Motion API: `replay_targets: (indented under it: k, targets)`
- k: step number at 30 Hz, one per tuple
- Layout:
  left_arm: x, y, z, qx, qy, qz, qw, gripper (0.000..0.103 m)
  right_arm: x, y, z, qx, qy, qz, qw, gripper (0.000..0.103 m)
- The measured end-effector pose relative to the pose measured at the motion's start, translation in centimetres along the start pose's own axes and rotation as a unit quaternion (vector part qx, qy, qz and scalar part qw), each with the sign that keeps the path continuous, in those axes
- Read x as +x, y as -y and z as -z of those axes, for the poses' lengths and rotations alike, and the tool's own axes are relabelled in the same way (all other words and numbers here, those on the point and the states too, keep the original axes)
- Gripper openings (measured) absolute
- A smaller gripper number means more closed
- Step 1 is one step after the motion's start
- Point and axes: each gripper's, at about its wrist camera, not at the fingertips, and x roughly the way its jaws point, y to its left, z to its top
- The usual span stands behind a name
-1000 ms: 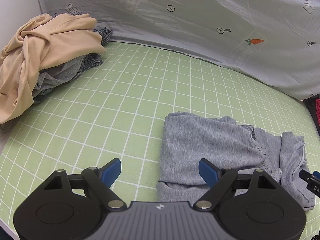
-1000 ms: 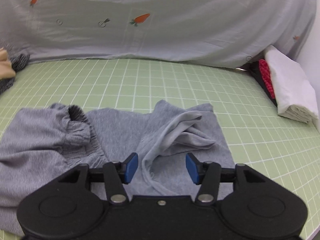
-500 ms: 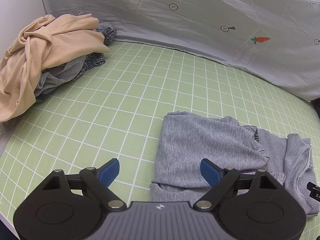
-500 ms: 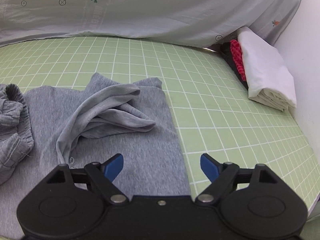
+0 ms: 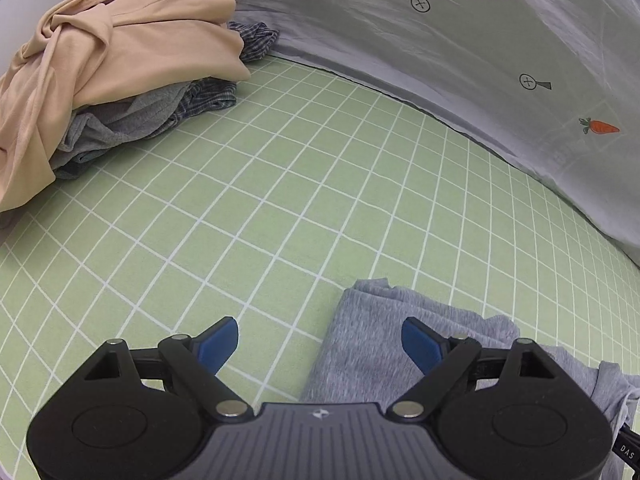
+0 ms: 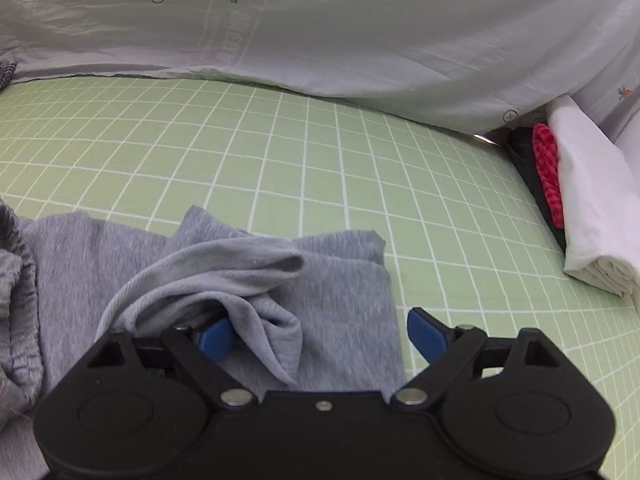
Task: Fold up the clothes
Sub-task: 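Grasp the leg hem with the right gripper and fold it over the waistband, then open the right gripper and release the folded sweatpants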
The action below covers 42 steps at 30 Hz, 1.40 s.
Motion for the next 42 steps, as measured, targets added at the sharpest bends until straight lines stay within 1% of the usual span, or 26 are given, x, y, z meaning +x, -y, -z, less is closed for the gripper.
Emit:
replay_targets:
  k: [3, 5, 7, 9, 11, 13, 15, 18, 21, 23, 26, 32, 35, 37, 39, 42]
  targets:
    - [0.4, 0.3, 0.0, 0.013, -0.006, -0.005, 0.9999, 0.089, -0.2, -1.6, -1.4, 0.009, 0.019, -0.043, 0.999, 0.091]
    - [0.7, 0.4, 0.1, 0.020, -0.011, -0.008, 0.9997, 0.089, -0.5, -3.2, -2.0, -0.004, 0.025, -0.072, 0.997, 0.091]
    - [0.6, 0.3, 0.3, 0.024, -0.015, -0.006, 0.9996, 0.089, -1.2, -4.2, -2.3, -0.007, 0.032, -0.101, 0.994, 0.091]
    - [0.1, 0.1, 0.6, 0.026, -0.012, -0.004, 0.9996, 0.089, -2.0, -4.7, -2.4, -0.002, 0.038, -0.124, 0.991, 0.091]
    - [-0.6, 0.0, 0.8, 0.028, -0.004, -0.001, 0.9996, 0.089, -3.0, -4.4, -2.0, 0.009, 0.041, -0.110, 0.993, 0.091]
    - [-1.6, -0.2, 0.9, 0.031, 0.005, 0.004, 0.9995, 0.089, -3.5, -3.6, -1.4, 0.021, 0.036, -0.079, 0.996, 0.091]
    - [-2.6, -0.4, 1.3, 0.035, 0.013, 0.010, 0.9992, 0.089, -3.8, -2.4, -0.4, 0.042, 0.023, -0.047, 0.998, 0.091]
    - [-4.0, -0.7, 2.3, 0.046, 0.018, 0.017, 0.9986, 0.089, -4.3, -0.6, 1.4, 0.078, -0.002, -0.006, 0.997, 0.091]
    - [-5.0, -1.1, 3.9, 0.058, 0.011, 0.021, 0.9980, 0.089, -5.0, 0.0, 3.5, 0.088, -0.023, 0.009, 0.996, 0.091]
    - [-5.5, -1.4, 5.0, 0.066, 0.002, 0.023, 0.9976, 0.089, -5.6, -0.3, 4.7, 0.086, -0.034, 0.006, 0.996, 0.091]
    - [-6.0, -2.0, 6.5, 0.077, -0.010, 0.022, 0.9968, 0.089, -6.9, -1.7, 5.9, 0.072, -0.036, -0.018, 0.997, 0.091]
    - [-6.9, -3.9, 9.1, 0.085, -0.031, 0.019, 0.9958, 0.089, -9.8, -6.7, 8.1, -0.011, -0.032, -0.076, 0.997, 0.091]
    - [-7.0, -5.0, 10.0, 0.083, -0.042, 0.015, 0.9956, 0.089, -10.6, -8.6, 9.1, -0.039, -0.038, -0.093, 0.994, 0.091]
    - [-7.0, -5.6, 10.2, 0.078, -0.046, 0.015, 0.9958, 0.089, -11.2, -9.0, 9.5, -0.042, -0.037, -0.092, 0.994, 0.091]
    - [-6.9, -6.1, 10.1, 0.071, -0.049, 0.021, 0.9961, 0.089, -11.8, -8.6, 9.5, -0.031, -0.030, -0.083, 0.996, 0.091]
    - [-6.3, -6.3, 9.7, 0.063, -0.055, 0.037, 0.9958, 0.089, -12.6, -7.0, 9.2, 0.016, -0.022, -0.062, 0.998, 0.092]
